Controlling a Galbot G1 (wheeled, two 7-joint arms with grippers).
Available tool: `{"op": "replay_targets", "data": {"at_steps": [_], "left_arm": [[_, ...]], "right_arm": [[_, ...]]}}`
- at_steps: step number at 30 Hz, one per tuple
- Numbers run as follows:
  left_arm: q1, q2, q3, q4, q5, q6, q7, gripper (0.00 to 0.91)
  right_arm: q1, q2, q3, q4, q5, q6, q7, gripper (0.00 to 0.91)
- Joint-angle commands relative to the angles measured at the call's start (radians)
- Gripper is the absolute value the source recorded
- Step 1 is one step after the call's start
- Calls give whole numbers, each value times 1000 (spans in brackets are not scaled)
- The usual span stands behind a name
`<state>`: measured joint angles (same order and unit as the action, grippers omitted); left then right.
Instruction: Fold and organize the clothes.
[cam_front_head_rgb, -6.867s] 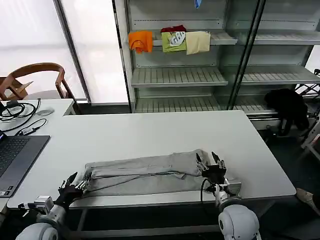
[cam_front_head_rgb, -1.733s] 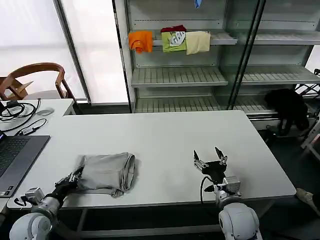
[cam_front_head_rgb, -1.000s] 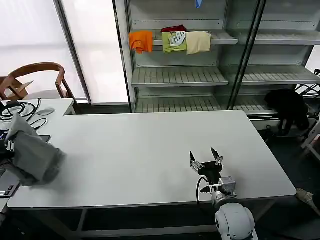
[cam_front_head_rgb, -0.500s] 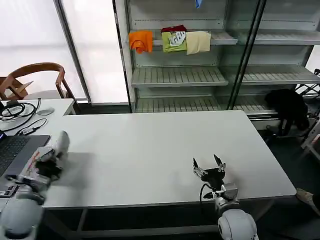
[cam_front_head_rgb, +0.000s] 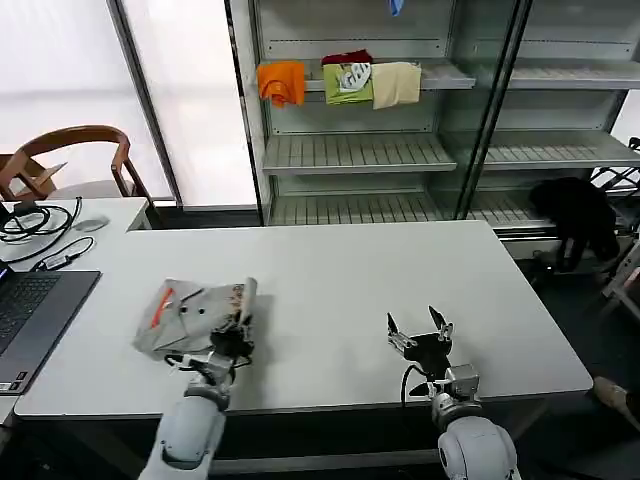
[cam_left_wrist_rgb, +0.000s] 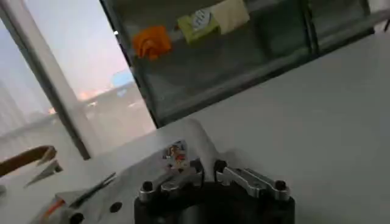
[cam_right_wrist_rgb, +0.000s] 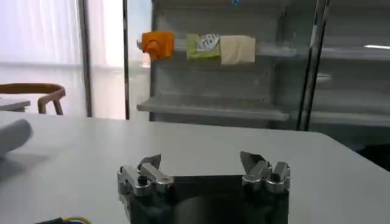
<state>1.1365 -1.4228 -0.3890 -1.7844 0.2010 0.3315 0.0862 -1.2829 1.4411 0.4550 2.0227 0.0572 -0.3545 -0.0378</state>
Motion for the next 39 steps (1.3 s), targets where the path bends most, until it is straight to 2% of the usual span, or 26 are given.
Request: {"op": "replay_targets", "data": {"at_steps": [1,2,5,9,15,16,19,22,26,28,30,31,32,33,34,35,36,37,39], "left_arm": [[-228,-177,232,170,-249,48,-195,40],[-257,-195,237,206,-273,79,-236,907],[-304,-222,246,246,-335,116,-351,907],[-306,-221,250,232,-364,140,-406,907],[-285,-176,218,85,-498,168,-420,907],[-283,-162,211,49,-509,171,-421,907],[-280,-107,181,-16,-498,151,-416,907],[-261,-38,120,-57,-475,126,-396,907],[-202,40,3,-113,-479,114,-338,907],[-171,68,-49,-143,-484,114,-312,907],[-135,85,-103,-168,-498,115,-286,907],[-122,89,-115,-176,-501,115,-284,907],[-112,94,-127,-185,-510,115,-283,907],[-93,100,-150,-191,-518,115,-280,907],[-85,100,-158,-192,-521,115,-278,907],[-78,101,-169,-194,-523,116,-275,907],[-70,102,-180,-194,-526,115,-273,907],[-62,100,-189,-192,-528,114,-273,907],[-53,97,-203,-185,-535,114,-273,907]], "right_arm": [[-2,5,-1,32,2,-25,-6,907],[-1,7,-3,33,1,-28,-5,907],[3,17,-10,36,-2,-44,-6,907],[22,36,-27,36,13,-87,-10,907],[84,110,-74,-16,168,-195,-4,907],[104,133,-93,-46,209,-218,7,907],[144,181,-130,-115,281,-224,35,907],[184,217,-156,-178,317,-225,55,907],[254,217,-172,-284,371,-225,83,907],[308,217,-199,-337,447,-224,123,907],[332,217,-205,-374,478,-223,132,907],[352,217,-209,-392,508,-221,143,877],[362,217,-214,-406,528,-217,149,746],[373,217,-218,-417,538,-215,153,554],[380,217,-222,-428,546,-208,154,433],[388,217,-223,-437,552,-206,153,202],[393,217,-223,-442,553,-203,158,81],[398,217,-224,-450,558,-200,165,0],[402,217,-224,-455,567,-201,167,0]]}}
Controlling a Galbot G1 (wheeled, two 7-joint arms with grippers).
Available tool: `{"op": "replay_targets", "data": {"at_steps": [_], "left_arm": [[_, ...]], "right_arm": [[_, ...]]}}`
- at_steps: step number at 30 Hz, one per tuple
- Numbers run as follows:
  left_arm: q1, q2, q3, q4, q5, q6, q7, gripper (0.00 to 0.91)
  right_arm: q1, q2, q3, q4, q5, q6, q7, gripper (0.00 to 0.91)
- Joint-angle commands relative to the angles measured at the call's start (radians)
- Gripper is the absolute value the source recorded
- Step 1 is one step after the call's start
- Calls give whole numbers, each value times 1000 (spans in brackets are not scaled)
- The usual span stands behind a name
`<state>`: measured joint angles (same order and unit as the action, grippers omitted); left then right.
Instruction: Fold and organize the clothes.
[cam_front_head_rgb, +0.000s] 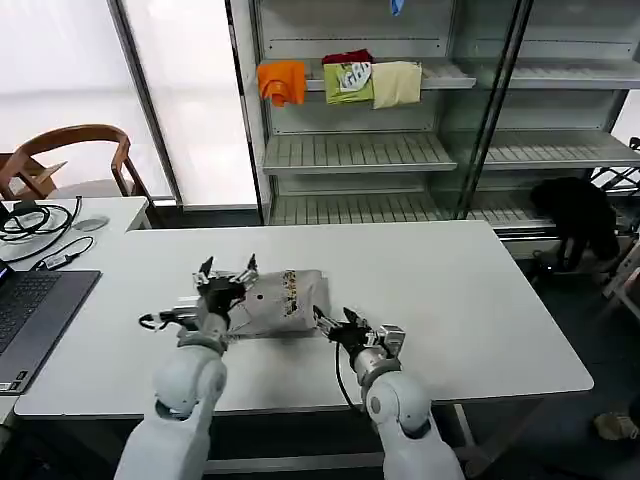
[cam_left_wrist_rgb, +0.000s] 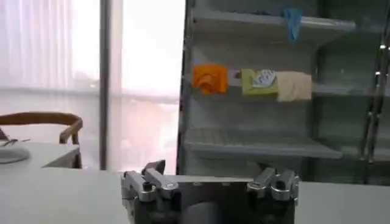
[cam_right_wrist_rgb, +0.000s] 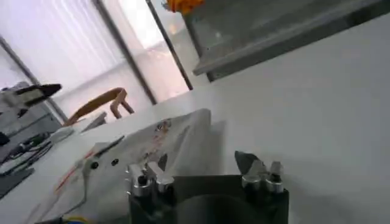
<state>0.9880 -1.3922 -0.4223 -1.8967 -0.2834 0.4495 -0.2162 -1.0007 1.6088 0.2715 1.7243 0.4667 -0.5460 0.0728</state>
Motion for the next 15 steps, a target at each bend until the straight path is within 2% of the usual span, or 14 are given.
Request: {"op": "replay_targets", "data": {"at_steps": [1,8,15], "left_arm": [[99,64,-175,-69,-53,-4,29,907],[109,53,-185,-32,-58,-11,26,907],[113,51,-187,-13,-56,-21,29,907]], "right_arm": [[120,49,-39,-156,160,-10,55,0],[117,49,-25,-152,178,-26,53,0],[89,49,8,-109,191,-30,16,0]]}}
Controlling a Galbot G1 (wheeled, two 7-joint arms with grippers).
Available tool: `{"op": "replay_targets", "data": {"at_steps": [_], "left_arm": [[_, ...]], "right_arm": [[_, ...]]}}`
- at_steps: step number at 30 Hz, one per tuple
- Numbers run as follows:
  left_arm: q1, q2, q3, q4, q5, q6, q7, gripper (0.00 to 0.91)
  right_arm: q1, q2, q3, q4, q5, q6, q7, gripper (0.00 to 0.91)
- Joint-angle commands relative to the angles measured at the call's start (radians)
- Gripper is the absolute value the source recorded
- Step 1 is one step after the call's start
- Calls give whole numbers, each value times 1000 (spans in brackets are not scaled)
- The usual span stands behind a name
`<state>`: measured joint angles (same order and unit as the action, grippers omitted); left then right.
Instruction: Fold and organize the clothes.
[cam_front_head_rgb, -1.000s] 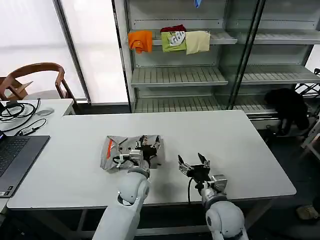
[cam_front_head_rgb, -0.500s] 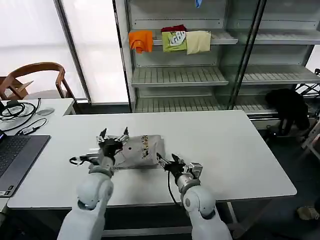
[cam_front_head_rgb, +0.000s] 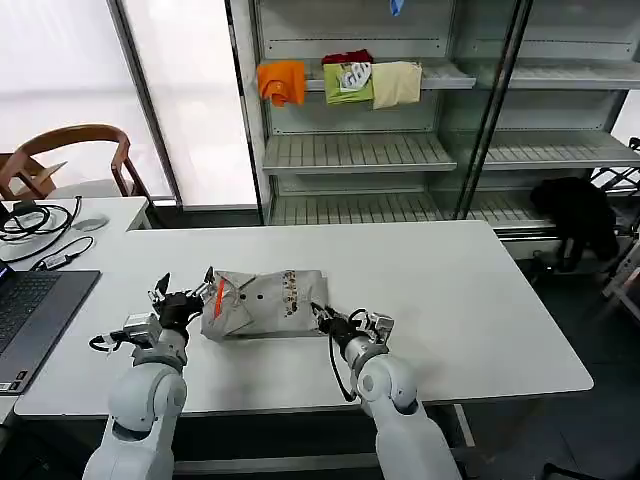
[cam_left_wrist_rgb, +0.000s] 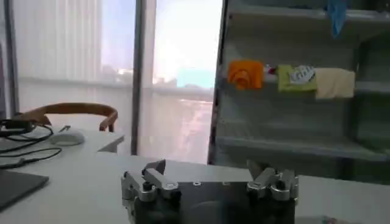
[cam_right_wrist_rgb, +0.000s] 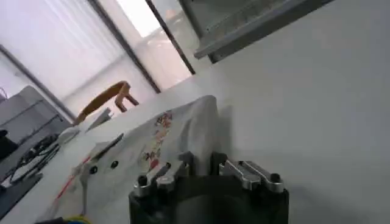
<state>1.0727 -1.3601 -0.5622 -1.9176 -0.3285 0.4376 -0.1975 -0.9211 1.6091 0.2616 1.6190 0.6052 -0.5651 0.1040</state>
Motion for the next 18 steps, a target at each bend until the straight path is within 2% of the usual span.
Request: {"op": "replay_targets", "data": {"at_steps": [1,5,8,12,18], "left_arm": [[30,19,-50,15,-11,-13,12,907],[36,19,-58,27,-11,-19,15,907],[44,21,-62,27,-12,-21,30,907],[49,21,-62,30,-11,-24,44,907],[56,12,-49,26,-11,-24,53,907]], "right_arm": [[3,49,23,11,52,-12,-14,0],[-29,49,37,77,71,-14,8,0],[-52,0,40,123,104,-14,31,0],[-98,-127,64,225,159,-15,59,0],[-156,-247,130,290,166,-17,52,0]]}}
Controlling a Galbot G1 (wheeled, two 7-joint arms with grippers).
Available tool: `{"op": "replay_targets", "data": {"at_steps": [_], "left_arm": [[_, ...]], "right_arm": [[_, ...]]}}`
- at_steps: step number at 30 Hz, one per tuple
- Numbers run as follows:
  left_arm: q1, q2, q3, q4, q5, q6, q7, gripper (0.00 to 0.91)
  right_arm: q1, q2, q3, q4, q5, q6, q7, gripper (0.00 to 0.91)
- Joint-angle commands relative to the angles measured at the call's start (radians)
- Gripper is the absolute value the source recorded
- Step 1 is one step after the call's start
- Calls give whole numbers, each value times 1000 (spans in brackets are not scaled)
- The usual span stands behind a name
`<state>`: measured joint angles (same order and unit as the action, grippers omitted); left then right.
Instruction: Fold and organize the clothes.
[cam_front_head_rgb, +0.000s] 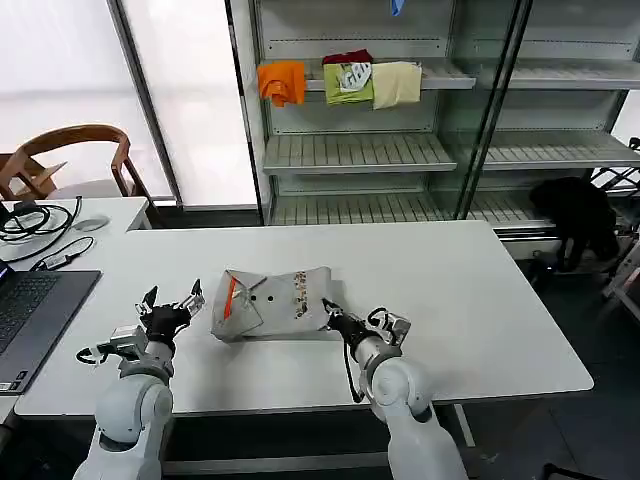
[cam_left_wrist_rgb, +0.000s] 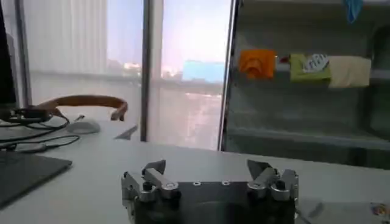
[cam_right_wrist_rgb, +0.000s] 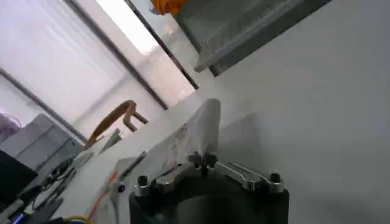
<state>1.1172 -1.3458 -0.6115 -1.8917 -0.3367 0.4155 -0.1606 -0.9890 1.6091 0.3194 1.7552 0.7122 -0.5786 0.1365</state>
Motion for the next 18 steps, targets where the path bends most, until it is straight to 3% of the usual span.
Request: {"op": "replay_targets", "data": {"at_steps": [1,3,6,8,9,11,12,16,18], "left_arm": [[13,-4,2,-2,-2,-2,17,907],[16,-8,8,-9,-1,0,19,907],[21,-13,12,-18,0,2,22,907],[29,-18,13,-26,2,3,28,907],[32,-20,14,-28,3,3,31,907],[42,-25,17,-36,4,3,38,907],[45,-28,17,-39,4,3,40,907],[61,-31,16,-51,4,2,49,907],[69,-28,12,-59,4,0,55,907]], "right_arm": [[-94,-261,80,154,56,-3,18,0],[-99,-275,95,153,35,-3,11,0],[-97,-293,106,140,-55,-2,-15,0],[-87,-300,103,128,-176,-2,-55,0],[-85,-300,101,126,-184,-2,-56,0],[-77,-288,96,112,-417,0,-108,30],[-78,-277,97,110,-457,0,-115,907],[-110,-204,119,135,-681,7,-186,907],[-136,-218,100,169,-695,37,-187,907]]}}
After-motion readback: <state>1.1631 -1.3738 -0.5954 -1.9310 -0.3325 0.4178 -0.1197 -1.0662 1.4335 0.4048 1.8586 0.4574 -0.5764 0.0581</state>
